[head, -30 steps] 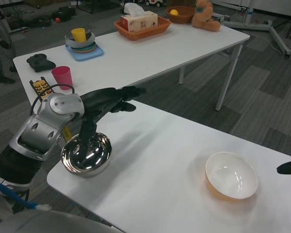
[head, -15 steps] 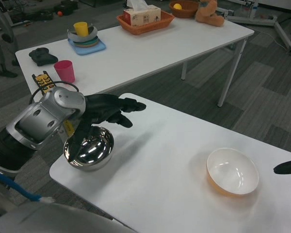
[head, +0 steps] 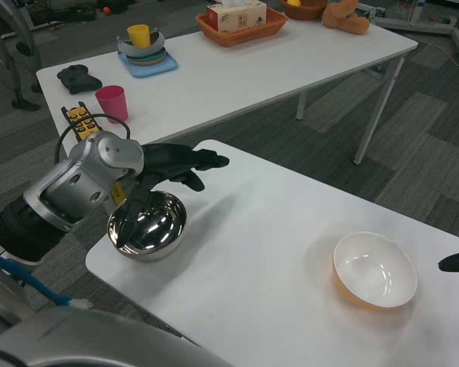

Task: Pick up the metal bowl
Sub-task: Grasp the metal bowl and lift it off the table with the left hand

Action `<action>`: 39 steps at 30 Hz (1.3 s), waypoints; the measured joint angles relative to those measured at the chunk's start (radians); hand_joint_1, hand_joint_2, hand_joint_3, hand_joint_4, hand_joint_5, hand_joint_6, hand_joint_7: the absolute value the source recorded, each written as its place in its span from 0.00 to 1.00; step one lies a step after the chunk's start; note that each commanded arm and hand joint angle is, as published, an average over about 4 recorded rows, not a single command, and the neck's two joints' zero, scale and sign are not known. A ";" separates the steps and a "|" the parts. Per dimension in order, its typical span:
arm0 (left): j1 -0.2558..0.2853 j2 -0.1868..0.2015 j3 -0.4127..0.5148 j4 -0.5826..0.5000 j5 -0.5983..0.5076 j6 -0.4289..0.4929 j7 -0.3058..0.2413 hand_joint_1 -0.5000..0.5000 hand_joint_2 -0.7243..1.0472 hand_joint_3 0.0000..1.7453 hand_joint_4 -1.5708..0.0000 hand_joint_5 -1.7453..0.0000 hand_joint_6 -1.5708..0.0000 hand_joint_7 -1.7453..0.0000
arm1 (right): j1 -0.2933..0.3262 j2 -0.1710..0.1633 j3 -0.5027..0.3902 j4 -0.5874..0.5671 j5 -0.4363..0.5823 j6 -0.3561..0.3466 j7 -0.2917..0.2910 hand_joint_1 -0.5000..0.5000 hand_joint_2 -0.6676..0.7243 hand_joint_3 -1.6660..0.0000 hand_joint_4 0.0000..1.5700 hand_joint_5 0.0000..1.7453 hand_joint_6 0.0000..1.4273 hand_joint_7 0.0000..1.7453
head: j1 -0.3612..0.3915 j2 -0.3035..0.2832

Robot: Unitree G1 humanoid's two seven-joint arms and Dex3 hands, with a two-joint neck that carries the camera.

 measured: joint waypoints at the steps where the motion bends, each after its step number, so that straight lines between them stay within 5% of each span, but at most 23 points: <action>1: 0.001 -0.003 0.000 0.000 0.013 -0.010 0.000 0.00 0.10 0.00 1.00 0.59 1.00 0.96 | -0.001 0.000 0.001 0.001 0.002 0.000 0.000 0.04 0.95 1.00 0.00 0.00 0.00 0.00 | 0.001 -0.001; 7: 0.007 -0.016 -0.011 0.000 0.067 -0.034 -0.003 0.00 0.15 0.00 1.00 0.59 1.00 0.96 | -0.005 0.000 0.017 0.008 0.015 0.000 0.000 0.04 0.95 1.00 0.00 0.00 0.00 0.00 | 0.002 -0.002; 18: 0.014 -0.039 0.000 0.000 0.056 -0.036 -0.022 0.00 0.10 0.00 1.00 0.59 1.00 0.96 | -0.006 0.000 0.021 0.009 0.022 0.000 0.000 0.04 0.95 1.00 0.00 0.00 0.00 0.00 | 0.002 0.002; 29: 0.089 -0.054 0.292 -0.002 -0.098 -0.042 -0.026 0.00 0.09 0.00 1.00 0.53 1.00 0.96 | -0.011 0.001 0.022 0.008 0.023 0.000 0.001 0.04 0.95 1.00 0.00 0.00 0.00 0.00 | 0.038 0.007; 35: 0.113 -0.156 0.458 0.000 -0.167 -0.099 0.013 0.00 0.10 0.00 1.00 0.57 1.00 0.96 | -0.013 0.001 0.022 0.016 0.028 0.000 0.001 0.04 0.95 1.00 0.00 0.00 0.00 0.00 | 0.103 0.028; 39: 0.122 -0.185 0.529 0.001 -0.254 -0.145 0.065 0.00 0.10 0.00 0.99 0.59 1.00 0.96 | -0.015 0.001 0.022 0.023 0.037 -0.001 0.001 0.04 0.95 1.00 0.00 0.00 0.00 0.00 | 0.143 0.028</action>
